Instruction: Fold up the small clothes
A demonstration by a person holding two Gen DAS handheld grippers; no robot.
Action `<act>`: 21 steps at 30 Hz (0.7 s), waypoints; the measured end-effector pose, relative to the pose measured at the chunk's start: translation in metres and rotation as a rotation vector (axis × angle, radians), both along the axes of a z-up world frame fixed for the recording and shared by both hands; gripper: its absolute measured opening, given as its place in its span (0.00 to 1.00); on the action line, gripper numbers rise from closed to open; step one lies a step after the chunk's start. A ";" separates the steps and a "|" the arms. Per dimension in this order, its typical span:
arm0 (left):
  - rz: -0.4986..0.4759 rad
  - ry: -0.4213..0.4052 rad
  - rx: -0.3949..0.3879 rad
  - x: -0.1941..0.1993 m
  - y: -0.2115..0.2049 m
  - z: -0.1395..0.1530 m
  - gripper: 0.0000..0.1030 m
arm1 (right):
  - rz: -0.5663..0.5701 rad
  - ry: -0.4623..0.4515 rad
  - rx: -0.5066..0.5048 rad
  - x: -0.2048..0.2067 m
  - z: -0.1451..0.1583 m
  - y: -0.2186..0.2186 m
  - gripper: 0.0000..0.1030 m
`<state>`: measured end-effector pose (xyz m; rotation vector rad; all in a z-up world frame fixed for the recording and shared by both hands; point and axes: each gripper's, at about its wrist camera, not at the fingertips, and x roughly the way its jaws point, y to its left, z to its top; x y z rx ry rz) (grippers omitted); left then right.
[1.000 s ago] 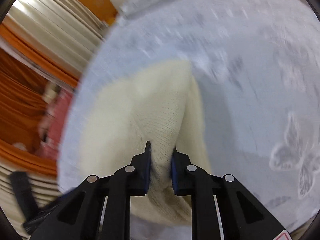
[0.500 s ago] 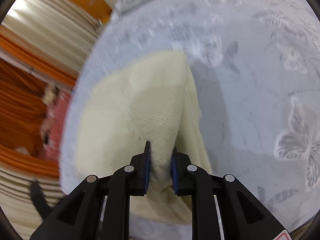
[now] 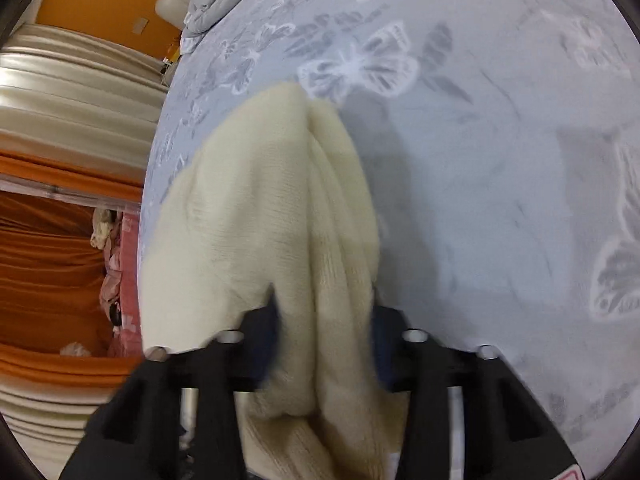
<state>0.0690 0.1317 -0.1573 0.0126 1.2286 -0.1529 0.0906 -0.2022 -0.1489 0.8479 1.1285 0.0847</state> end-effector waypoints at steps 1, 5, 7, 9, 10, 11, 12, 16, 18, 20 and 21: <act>-0.030 -0.018 0.030 0.003 -0.004 0.004 0.61 | -0.004 -0.038 0.016 -0.003 0.011 -0.001 0.23; -0.095 -0.093 0.101 0.010 -0.013 0.020 0.60 | 0.030 -0.202 -0.064 -0.033 0.056 0.008 0.21; -0.090 -0.107 0.116 0.015 -0.014 0.018 0.61 | 0.032 -0.106 -0.170 -0.037 0.025 0.007 0.22; -0.086 -0.063 0.092 0.023 -0.014 0.008 0.63 | 0.022 -0.007 -0.158 -0.039 -0.013 0.000 0.27; -0.084 -0.047 0.089 0.024 -0.016 0.004 0.63 | -0.010 -0.023 -0.124 -0.043 -0.012 -0.005 0.33; -0.082 -0.061 0.107 0.023 -0.018 0.005 0.63 | -0.067 -0.028 -0.091 -0.049 -0.001 -0.013 0.34; -0.086 -0.070 0.112 0.022 -0.019 0.006 0.63 | -0.097 -0.040 -0.105 -0.054 0.010 -0.016 0.38; -0.041 -0.087 0.047 0.004 -0.008 0.025 0.68 | -0.026 -0.140 -0.197 -0.068 0.059 -0.013 0.39; -0.018 -0.095 0.029 -0.001 -0.007 0.031 0.74 | 0.019 -0.119 -0.176 -0.073 0.060 -0.004 0.62; -0.002 -0.109 0.010 -0.002 -0.005 0.033 0.80 | 0.055 -0.076 -0.138 -0.080 0.044 0.006 0.64; 0.001 -0.109 0.016 0.002 -0.007 0.031 0.80 | 0.061 -0.052 -0.150 -0.076 0.034 0.010 0.64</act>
